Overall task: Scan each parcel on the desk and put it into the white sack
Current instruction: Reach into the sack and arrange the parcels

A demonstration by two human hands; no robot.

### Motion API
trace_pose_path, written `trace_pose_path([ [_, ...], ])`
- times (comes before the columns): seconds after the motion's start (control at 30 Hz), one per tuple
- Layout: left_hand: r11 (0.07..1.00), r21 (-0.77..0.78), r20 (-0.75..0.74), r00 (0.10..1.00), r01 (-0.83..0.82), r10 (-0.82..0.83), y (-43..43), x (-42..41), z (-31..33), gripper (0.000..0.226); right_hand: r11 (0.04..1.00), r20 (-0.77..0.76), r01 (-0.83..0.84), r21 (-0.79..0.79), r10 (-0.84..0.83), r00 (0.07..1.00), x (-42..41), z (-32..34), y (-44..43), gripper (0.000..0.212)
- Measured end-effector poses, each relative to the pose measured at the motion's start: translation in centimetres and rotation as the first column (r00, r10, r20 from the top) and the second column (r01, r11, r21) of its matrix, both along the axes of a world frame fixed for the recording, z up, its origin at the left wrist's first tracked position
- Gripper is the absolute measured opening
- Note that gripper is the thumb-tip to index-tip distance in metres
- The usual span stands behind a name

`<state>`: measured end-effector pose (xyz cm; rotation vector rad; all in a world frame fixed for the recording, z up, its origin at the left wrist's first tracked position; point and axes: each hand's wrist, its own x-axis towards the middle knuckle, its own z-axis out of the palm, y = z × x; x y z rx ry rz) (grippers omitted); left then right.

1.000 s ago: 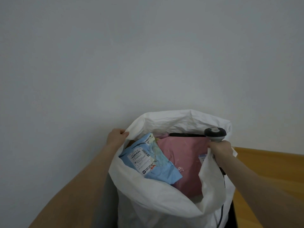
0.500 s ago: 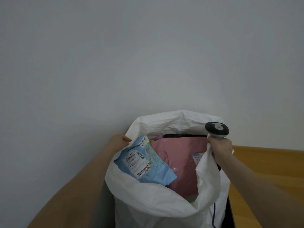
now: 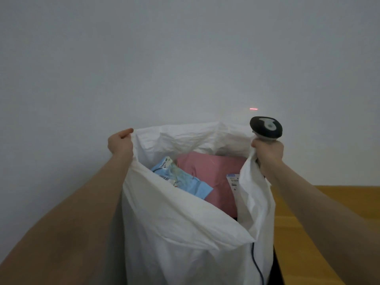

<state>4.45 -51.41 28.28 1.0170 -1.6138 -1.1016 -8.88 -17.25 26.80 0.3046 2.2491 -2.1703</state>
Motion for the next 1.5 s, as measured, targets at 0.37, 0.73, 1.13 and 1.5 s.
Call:
trace_pose_path([
  [0.37,0.987,-0.161,0.363,0.931,0.019,0.041,-0.1,3.5,-4.6,0.039,0.972,0.066,-0.126,0.199,0.115,0.991,1.5,-3.8,2.2,0.028],
  [0.73,0.635,-0.210,0.918,0.373,0.744,-0.133,10.7,-3.8,-6.9,0.049,0.960,0.085,-0.138,0.242,0.120,0.989,1.7,-4.0,5.2,0.023],
  [1.13,0.477,0.344,0.933,-0.354,0.809,-0.072,18.1,-4.5,-15.0,0.055,0.953,0.113,-0.163,0.254,0.138,0.984,0.4,-5.6,9.1,0.021],
  [1.5,0.577,0.069,0.975,0.067,0.814,-0.212,19.7,-6.4,-9.3,0.044,0.967,0.201,-0.184,0.176,0.148,0.968,0.8,-5.8,11.7,0.027],
])
